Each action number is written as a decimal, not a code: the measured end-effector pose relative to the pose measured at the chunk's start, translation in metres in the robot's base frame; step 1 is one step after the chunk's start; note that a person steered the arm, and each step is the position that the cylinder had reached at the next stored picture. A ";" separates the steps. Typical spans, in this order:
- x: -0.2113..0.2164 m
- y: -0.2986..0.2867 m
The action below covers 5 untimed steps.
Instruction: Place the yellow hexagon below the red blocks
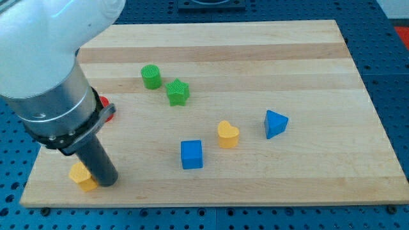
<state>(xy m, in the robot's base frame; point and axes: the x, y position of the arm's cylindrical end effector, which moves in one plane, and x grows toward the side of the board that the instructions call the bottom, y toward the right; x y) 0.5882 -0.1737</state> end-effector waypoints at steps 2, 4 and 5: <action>0.001 -0.018; -0.003 0.088; -0.003 0.122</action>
